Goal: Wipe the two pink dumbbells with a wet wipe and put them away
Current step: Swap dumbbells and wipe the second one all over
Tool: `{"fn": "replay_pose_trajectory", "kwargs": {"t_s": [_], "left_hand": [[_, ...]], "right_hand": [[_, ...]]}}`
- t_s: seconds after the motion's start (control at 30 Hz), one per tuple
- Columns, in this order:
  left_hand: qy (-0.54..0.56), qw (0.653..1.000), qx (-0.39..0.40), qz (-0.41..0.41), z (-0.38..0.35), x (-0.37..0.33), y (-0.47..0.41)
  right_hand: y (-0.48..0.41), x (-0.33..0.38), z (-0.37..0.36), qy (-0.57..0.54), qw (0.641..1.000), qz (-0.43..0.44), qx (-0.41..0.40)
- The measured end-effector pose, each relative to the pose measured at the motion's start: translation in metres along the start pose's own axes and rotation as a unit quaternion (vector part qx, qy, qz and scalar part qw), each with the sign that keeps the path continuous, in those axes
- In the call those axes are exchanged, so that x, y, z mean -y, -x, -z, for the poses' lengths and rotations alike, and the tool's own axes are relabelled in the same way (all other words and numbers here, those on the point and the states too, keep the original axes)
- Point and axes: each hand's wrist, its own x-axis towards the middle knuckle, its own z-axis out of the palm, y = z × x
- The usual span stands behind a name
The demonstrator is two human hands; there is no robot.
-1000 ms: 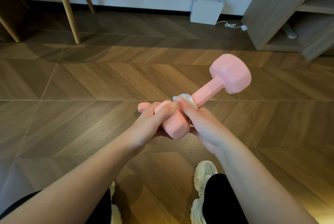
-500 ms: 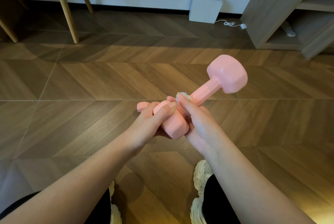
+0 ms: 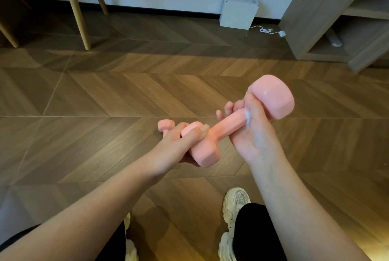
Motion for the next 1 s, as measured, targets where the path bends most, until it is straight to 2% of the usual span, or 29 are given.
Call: {"fn": "replay_pose_trajectory", "kwargs": {"t_s": [0.1, 0.17, 0.37, 0.47, 0.73, 0.8, 0.9, 1.0], "left_hand": [[-0.008, 1.000, -0.007, 0.000, -0.004, 0.001, 0.001], [-0.001, 1.000, -0.008, -0.007, -0.005, 0.000, 0.000], [0.030, 0.999, -0.017, -0.021, -0.001, -0.002, -0.001], [0.037, 0.999, -0.013, -0.024, 0.001, -0.002, 0.000], [0.054, 0.998, -0.002, -0.028, 0.001, -0.005, 0.000], [0.047, 0.998, 0.002, -0.030, 0.000, -0.003, 0.000], [0.049, 0.998, 0.014, -0.037, -0.002, -0.003, -0.002], [0.042, 0.998, 0.017, -0.036, -0.004, -0.003, -0.005]], "right_hand": [[0.000, -0.002, 0.003, -0.004, 1.000, 0.005, 0.019], [0.004, -0.009, 0.002, 0.035, 0.999, 0.006, 0.041], [0.017, -0.037, -0.003, 0.200, 0.975, -0.074, 0.070], [0.017, -0.042, -0.004, 0.225, 0.966, -0.103, 0.070], [0.019, -0.033, -0.004, 0.179, 0.969, -0.111, 0.128], [0.018, -0.033, -0.006, 0.180, 0.972, -0.106, 0.109], [0.015, -0.028, -0.009, 0.120, 0.987, -0.086, 0.058], [0.011, -0.020, -0.008, 0.080, 0.993, -0.068, 0.047]]}}
